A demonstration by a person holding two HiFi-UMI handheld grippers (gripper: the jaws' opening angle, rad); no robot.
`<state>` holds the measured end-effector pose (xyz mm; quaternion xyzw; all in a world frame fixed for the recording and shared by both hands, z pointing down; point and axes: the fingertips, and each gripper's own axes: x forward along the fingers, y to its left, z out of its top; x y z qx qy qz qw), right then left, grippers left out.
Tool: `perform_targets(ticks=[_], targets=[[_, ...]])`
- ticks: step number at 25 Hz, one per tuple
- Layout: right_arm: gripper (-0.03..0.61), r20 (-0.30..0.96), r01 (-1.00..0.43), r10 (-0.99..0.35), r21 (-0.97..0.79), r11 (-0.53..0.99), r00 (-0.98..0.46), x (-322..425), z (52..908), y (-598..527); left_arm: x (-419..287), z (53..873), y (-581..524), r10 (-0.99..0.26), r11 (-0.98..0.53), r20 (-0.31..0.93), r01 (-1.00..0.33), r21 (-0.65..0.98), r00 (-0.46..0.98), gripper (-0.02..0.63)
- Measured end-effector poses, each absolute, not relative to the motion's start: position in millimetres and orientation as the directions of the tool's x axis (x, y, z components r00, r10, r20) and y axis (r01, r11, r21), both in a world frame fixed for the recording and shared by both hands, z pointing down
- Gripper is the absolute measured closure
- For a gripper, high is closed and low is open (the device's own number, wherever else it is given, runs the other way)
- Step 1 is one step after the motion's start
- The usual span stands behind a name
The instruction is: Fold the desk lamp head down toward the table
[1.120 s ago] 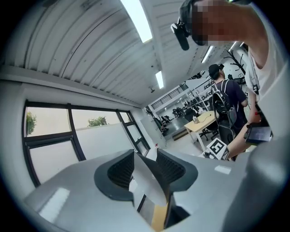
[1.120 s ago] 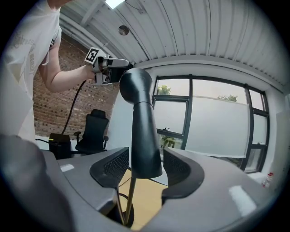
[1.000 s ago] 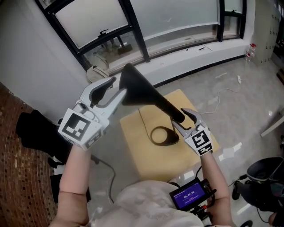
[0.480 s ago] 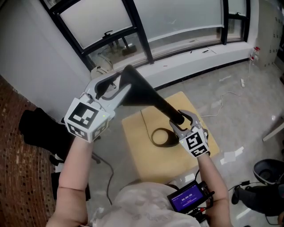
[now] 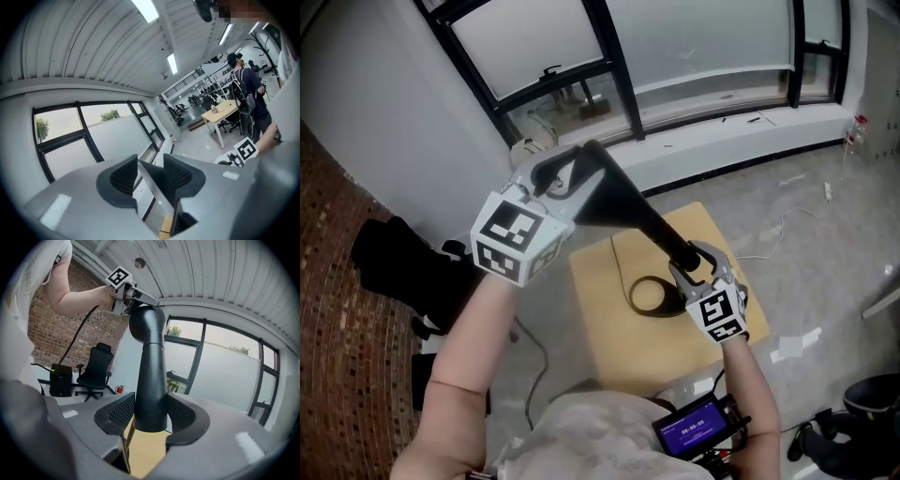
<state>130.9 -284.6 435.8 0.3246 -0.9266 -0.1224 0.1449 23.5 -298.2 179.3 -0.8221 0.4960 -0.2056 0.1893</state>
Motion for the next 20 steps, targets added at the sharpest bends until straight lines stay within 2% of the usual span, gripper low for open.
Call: perform_targets(ticks=[20], targets=[[0.350, 0.232, -0.546, -0.627, 0.330, 0.770, -0.744, 126.6, 432.4, -285.8, 17.8, 176.3, -300.1, -0.898, -0.420, 0.102, -0.767, -0.485, 0.428, 0.462]])
